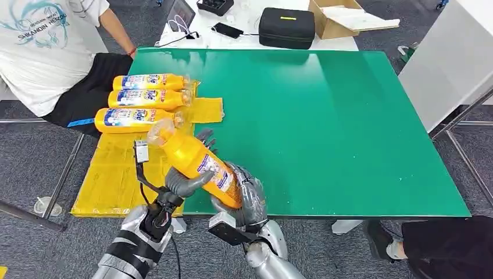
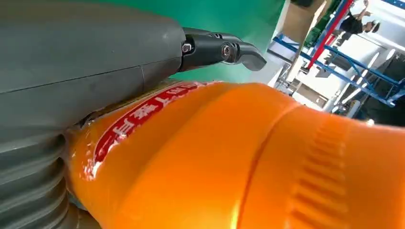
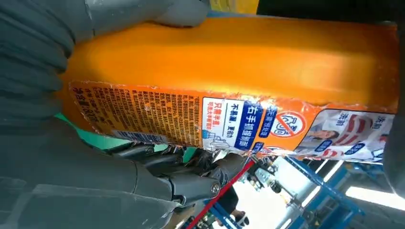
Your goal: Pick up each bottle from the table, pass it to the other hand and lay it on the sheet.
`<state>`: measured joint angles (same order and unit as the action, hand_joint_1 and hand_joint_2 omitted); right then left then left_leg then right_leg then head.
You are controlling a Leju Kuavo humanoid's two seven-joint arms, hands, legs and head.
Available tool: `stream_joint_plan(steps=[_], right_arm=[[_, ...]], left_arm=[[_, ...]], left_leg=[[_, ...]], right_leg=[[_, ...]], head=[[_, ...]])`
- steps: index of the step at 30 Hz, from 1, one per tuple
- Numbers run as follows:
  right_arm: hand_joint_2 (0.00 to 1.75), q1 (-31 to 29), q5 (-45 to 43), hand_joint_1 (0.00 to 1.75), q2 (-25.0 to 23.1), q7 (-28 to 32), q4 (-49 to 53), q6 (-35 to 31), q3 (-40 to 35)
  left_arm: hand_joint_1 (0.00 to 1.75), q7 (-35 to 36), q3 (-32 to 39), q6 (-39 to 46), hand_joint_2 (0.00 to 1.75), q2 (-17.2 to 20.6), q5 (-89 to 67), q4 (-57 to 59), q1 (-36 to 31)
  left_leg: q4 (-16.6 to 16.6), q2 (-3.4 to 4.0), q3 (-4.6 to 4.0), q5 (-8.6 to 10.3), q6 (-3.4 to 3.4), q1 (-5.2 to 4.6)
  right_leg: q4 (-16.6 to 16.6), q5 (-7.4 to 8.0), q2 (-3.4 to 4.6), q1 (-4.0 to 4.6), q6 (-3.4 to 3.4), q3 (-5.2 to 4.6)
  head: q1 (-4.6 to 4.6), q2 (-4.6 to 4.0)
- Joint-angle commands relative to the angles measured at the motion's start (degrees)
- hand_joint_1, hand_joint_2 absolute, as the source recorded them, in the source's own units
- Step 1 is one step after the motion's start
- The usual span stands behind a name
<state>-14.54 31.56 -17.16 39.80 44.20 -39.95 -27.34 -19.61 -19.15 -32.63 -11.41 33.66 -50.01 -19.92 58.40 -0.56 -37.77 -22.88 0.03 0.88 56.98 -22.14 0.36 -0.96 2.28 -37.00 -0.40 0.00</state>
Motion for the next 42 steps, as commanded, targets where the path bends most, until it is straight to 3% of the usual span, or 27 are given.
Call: stream_joint_plan(steps=[1,2,3,9,13,14,15,16,29,30,33,36,38,42], right_arm=[[1.75,-1.9,0.2,1.64,-0.1,0.2,-8.4,1.2,-3.1],[1.75,-1.9,0.1,1.64,-0.1,0.2,-8.4,1.3,-3.0],[1.75,-2.0,0.5,1.64,-0.1,-0.1,-8.9,1.6,-2.8],[1.75,-2.1,1.8,1.61,-0.1,-1.5,-9.9,3.1,-2.6],[1.75,-1.9,0.6,1.33,-0.3,-1.3,-9.0,4.8,-1.3],[1.75,-1.8,0.4,0.61,-0.3,-1.3,-8.5,5.0,-0.9],[1.75,-1.8,0.4,0.61,-0.3,-1.3,-8.5,5.0,-0.9],[1.75,-1.8,0.3,0.00,-0.3,-1.3,-8.3,5.1,-0.8],[1.75,-1.8,0.0,0.00,-0.5,-2.1,-7.5,5.2,0.0],[0.00,-1.5,-1.0,0.00,-0.7,-2.1,-7.0,6.0,0.8],[0.00,-0.7,-3.5,0.00,-0.6,-2.3,-4.5,9.9,2.3],[0.00,1.1,-10.4,0.00,-0.4,-1.4,2.0,17.7,5.0],[0.00,2.5,-15.0,0.00,0.1,-1.6,8.5,22.2,6.0],[0.00,4.1,-15.9,0.00,1.0,-2.5,16.5,22.9,4.5]], left_arm=[[0.28,0.6,-2.4,-0.2,1.75,0.8,1.3,1.5,-2.7],[1.69,0.6,-2.4,-0.1,1.75,0.8,1.3,1.2,-2.6],[1.75,0.8,-1.8,-0.4,1.75,0.6,2.4,0.1,-1.9],[1.75,1.2,-0.5,-0.2,1.75,-0.1,4.4,-3.2,-0.1],[1.75,1.3,-0.3,1.1,1.75,0.1,4.0,-4.1,0.4],[1.75,1.5,-0.1,1.4,1.75,0.1,4.1,-4.1,0.6],[1.75,1.5,-0.1,1.4,1.75,0.1,4.1,-4.1,0.6],[1.75,1.5,0.0,1.3,1.75,0.1,4.2,-4.1,0.6],[1.75,1.7,0.4,1.7,1.75,0.0,4.3,-4.3,0.8],[1.75,1.7,0.6,2.0,1.75,0.0,4.4,-4.5,0.9],[1.75,0.9,1.8,3.4,1.75,0.2,3.5,-5.4,1.7],[1.75,-2.3,4.2,8.5,1.75,0.6,-1.1,-6.5,1.4],[1.75,-6.0,7.6,15.9,1.75,0.5,-7.0,-7.1,0.1],[1.75,-14.4,12.7,33.1,1.75,2.0,-23.0,-7.5,-3.9]], left_leg=[[0.0,0.03,0.34,-0.13,0.05,0.03],[0.0,0.01,0.20,-0.08,0.03,0.02],[0.0,0.02,0.34,-0.14,0.04,0.05],[0.0,0.02,0.36,-0.16,0.04,0.06],[0.0,-0.04,0.29,-0.12,0.03,0.03],[0.0,-0.06,0.24,-0.09,0.03,0.05],[0.0,-0.07,0.17,-0.06,0.03,0.03],[0.0,-0.08,0.31,-0.13,0.05,0.04],[0.0,-0.04,0.32,-0.13,0.04,0.03],[0.0,-0.01,0.10,-0.03,0.02,0.02],[0.0,0.01,0.37,-0.16,0.05,0.03],[0.0,0.02,0.30,-0.14,0.04,0.03],[0.0,0.00,0.07,-0.05,0.03,0.01],[0.1,0.03,0.09,-0.08,0.02,0.04]], right_leg=[[0.0,-0.12,-0.05,0.07,-0.10,0.36],[0.0,-0.07,-0.05,0.04,-0.06,0.22],[0.0,-0.12,-0.07,0.09,-0.10,0.37],[0.0,-0.14,-0.07,0.10,-0.11,0.40],[0.0,-0.13,-0.12,0.07,-0.10,0.33],[0.0,-0.11,-0.14,0.08,-0.09,0.28],[0.0,-0.08,-0.14,0.05,-0.07,0.19],[0.0,-0.15,-0.18,0.08,-0.10,0.36],[0.0,-0.14,-0.12,0.07,-0.11,0.35],[0.0,-0.04,-0.06,0.04,-0.05,0.11],[0.0,-0.15,-0.09,0.07,-0.11,0.38],[0.0,-0.13,-0.07,0.06,-0.10,0.31],[0.0,-0.05,-0.05,0.03,-0.06,0.08],[0.1,-0.07,-0.05,0.06,-0.10,0.11]], head=[[-0.02,0.00],[0.00,0.00],[-0.02,0.00],[-0.04,0.00],[-0.02,0.00],[-0.02,0.00],[0.00,0.00],[0.00,0.00],[-0.02,0.00],[-0.02,0.00],[0.00,0.00],[0.00,0.00],[0.00,0.00],[0.00,0.00]])
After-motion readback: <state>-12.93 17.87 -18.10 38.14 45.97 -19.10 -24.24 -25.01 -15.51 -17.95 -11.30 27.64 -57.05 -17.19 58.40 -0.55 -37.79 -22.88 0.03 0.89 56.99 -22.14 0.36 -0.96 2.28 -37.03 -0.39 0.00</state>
